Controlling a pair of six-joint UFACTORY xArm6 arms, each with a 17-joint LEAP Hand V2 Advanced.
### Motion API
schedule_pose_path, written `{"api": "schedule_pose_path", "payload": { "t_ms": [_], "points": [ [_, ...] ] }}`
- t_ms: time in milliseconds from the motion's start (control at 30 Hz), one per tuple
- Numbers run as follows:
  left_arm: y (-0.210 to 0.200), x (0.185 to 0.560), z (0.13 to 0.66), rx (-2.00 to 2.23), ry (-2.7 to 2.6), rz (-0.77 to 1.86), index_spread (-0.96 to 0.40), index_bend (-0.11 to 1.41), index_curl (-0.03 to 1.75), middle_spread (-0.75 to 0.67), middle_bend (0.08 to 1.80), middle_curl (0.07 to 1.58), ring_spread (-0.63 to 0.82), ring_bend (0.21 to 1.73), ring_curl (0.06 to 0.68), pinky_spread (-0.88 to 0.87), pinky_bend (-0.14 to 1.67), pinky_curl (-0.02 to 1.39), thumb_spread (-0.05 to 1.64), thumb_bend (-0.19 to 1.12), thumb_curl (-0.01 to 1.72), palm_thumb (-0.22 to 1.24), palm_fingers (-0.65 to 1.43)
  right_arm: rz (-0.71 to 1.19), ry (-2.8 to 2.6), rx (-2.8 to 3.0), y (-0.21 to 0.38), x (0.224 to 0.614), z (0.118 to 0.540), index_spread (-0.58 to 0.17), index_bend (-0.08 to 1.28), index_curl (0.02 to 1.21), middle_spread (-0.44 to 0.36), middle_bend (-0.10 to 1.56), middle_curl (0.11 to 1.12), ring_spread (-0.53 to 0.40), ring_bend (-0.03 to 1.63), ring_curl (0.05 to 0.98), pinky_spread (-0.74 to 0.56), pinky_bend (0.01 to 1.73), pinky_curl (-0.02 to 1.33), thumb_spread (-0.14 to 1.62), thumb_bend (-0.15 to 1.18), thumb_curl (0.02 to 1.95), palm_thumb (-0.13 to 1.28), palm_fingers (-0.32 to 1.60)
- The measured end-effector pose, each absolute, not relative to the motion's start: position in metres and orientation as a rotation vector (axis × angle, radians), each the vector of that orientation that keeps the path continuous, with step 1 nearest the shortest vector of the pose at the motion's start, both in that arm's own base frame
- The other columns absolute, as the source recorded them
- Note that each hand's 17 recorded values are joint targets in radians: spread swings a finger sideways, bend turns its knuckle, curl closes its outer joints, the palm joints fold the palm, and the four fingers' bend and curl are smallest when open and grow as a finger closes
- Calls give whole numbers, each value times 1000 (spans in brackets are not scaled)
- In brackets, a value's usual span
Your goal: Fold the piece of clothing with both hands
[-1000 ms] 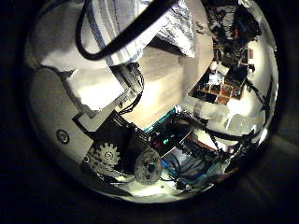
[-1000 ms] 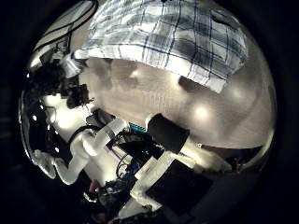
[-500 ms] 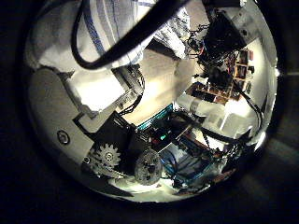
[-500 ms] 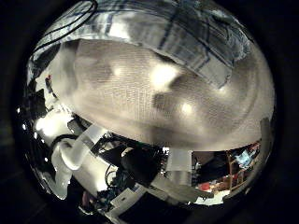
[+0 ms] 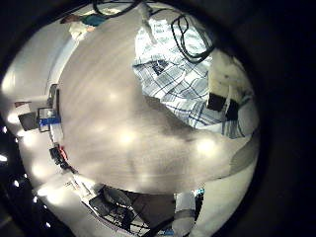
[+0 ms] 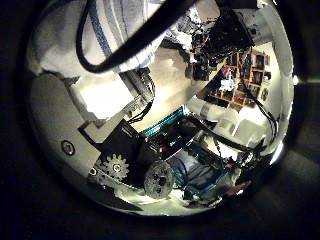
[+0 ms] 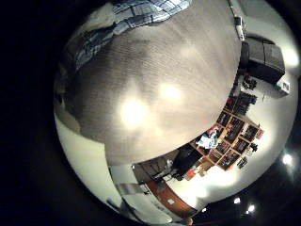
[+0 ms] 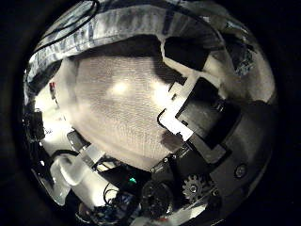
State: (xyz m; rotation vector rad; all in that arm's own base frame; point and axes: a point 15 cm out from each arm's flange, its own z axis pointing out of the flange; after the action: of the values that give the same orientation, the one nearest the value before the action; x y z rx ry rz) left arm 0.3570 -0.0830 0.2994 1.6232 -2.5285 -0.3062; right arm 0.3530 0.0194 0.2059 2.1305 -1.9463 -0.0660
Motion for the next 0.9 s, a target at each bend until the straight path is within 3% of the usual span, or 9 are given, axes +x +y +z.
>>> {"api": "schedule_pose_path", "payload": {
  "t_ms": [200, 467, 700, 900],
  "points": [
    [-68, 341, 305, 1602, -2480, -328, -718, 594, 1128, -462, 1183, 783, -446, 1348, 490, -602, 1114, 595, 1060, -22, 539, 646, 1170, -6, -2010, 2153, 3, 352, 240, -408, 876, 786, -240, 1054, 815, -235, 1272, 549, -283, 1319, 438, 1229, 114, 464, 851, 1185],
    [-79, 319, 323, 1542, -2500, -176, -722, 675, 1109, -446, 1200, 762, -434, 1328, 485, -590, 1110, 594, 1155, -18, 487, 573, 1258, -46, -1998, 2172, -4, 330, 274, -377, 951, 893, -219, 1150, 859, -222, 1355, 610, -249, 1388, 513, 1288, 87, 490, 880, 1106],
    [-77, 347, 360, 1587, -2535, -141, -712, 738, 1073, -433, 1219, 743, -426, 1336, 489, -575, 1128, 602, 1210, -13, 455, 566, 1247, 56, -2090, 2209, -5, 371, 323, -361, 966, 943, -207, 1172, 869, -218, 1369, 632, -240, 1389, 552, 1299, 57, 512, 896, 1086],
    [-74, 409, 331, 1602, -2484, -238, -695, 752, 1050, -423, 1243, 732, -422, 1350, 493, -573, 1134, 607, 1228, -13, 441, 570, 1227, 35, -2088, 2199, 0, 435, 313, -354, 945, 966, -201, 1172, 868, -215, 1370, 642, -245, 1372, 575, 1306, 16, 517, 881, 1062]
  ]
}}
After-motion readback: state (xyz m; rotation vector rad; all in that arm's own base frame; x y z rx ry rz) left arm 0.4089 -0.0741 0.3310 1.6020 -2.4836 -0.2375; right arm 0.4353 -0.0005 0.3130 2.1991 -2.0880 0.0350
